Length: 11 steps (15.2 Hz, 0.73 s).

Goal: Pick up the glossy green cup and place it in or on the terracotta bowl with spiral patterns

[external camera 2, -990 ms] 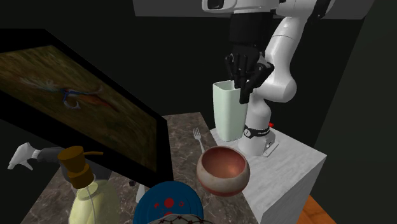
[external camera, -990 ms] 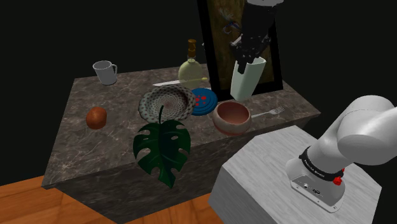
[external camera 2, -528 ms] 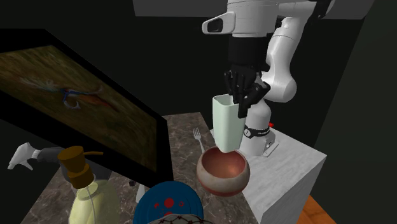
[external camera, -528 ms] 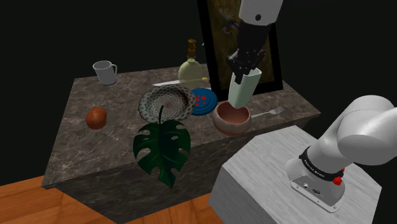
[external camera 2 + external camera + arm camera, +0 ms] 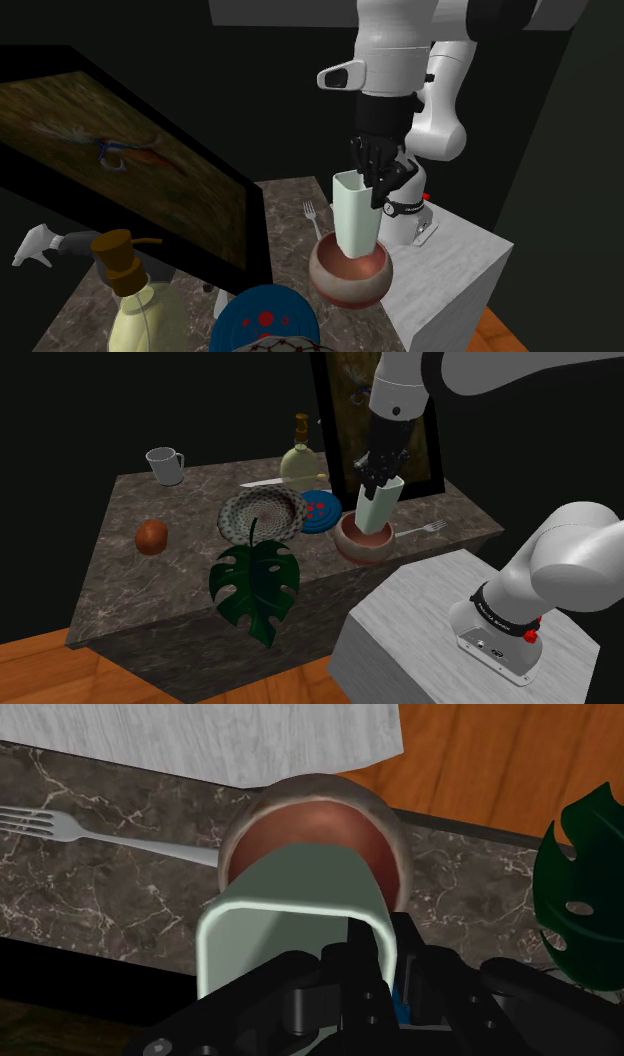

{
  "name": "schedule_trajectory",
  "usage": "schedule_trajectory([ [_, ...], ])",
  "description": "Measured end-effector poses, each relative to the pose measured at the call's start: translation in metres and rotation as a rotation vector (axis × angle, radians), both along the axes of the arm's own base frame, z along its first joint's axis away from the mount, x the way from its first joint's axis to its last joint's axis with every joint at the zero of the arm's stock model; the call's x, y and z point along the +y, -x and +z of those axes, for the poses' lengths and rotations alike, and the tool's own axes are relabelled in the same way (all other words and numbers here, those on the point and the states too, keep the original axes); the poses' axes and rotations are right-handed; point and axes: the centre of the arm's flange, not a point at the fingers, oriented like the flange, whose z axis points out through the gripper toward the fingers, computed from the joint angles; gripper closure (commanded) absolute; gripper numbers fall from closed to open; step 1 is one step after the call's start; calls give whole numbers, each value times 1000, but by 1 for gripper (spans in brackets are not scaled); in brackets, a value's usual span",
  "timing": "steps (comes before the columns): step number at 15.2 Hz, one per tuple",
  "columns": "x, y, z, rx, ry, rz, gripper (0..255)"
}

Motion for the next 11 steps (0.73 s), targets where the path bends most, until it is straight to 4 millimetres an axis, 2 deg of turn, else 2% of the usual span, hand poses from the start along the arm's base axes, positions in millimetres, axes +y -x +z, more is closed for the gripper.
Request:
schedule_trajectory([
  [6, 1, -1, -5, 0, 0, 0, 255],
  [7, 1, -1, -5, 0, 0, 0, 0],
  [11, 1, -1, -5, -1, 0, 0, 0],
])
